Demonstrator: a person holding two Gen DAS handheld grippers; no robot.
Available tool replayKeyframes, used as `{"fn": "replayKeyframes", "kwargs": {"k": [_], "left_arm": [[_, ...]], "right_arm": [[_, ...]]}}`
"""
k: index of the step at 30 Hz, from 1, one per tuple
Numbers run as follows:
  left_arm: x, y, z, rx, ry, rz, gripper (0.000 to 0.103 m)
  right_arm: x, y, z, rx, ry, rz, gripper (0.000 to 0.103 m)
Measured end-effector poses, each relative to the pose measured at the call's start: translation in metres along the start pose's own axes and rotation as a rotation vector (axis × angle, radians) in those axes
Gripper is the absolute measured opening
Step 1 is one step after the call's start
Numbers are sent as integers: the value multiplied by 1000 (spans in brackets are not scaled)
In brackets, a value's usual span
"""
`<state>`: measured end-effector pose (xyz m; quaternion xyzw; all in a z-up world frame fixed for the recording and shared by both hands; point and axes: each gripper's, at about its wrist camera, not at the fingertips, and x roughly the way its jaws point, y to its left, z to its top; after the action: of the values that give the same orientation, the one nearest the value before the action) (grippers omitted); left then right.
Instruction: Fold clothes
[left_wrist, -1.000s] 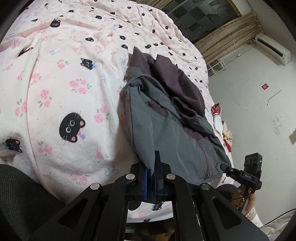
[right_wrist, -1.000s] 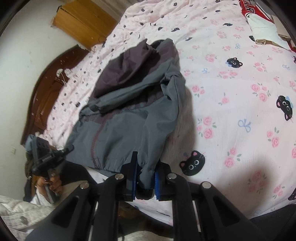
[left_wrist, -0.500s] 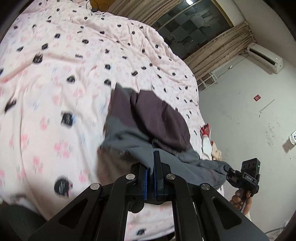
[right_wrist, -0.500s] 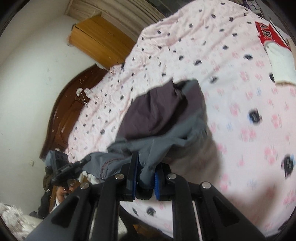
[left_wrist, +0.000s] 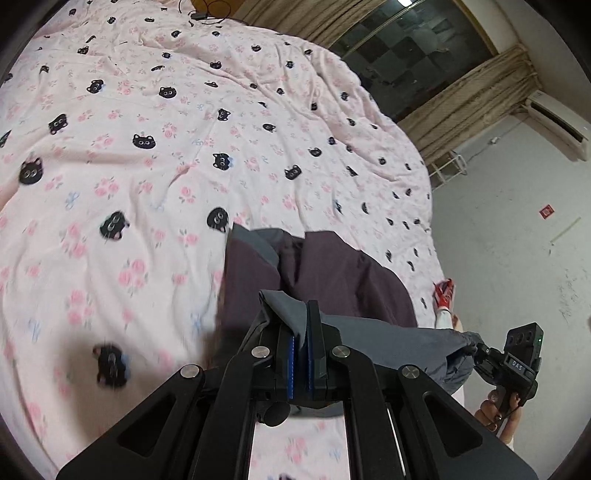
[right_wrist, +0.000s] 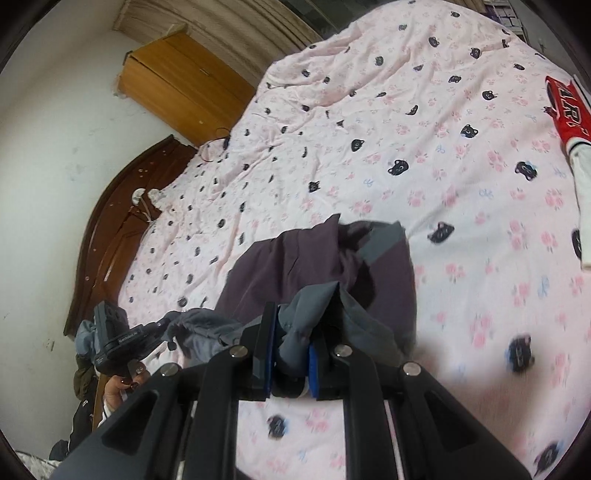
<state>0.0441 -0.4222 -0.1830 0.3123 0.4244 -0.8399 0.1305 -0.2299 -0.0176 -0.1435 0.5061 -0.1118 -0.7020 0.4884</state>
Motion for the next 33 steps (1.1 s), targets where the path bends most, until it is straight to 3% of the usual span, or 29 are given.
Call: {"fn": "replayKeyframes", "kwargs": {"k": [13, 22, 33], "left_arm": [[68, 28, 28, -118, 81, 72, 4], [66, 59, 33, -321, 58, -39, 5], [49, 91, 44, -611, 26, -271, 15]], "right_arm": [[82, -44, 49, 113, 86, -84, 14], [114, -57, 55, 117, 140, -145, 15], [116, -57, 64, 162, 151, -143, 15]]}}
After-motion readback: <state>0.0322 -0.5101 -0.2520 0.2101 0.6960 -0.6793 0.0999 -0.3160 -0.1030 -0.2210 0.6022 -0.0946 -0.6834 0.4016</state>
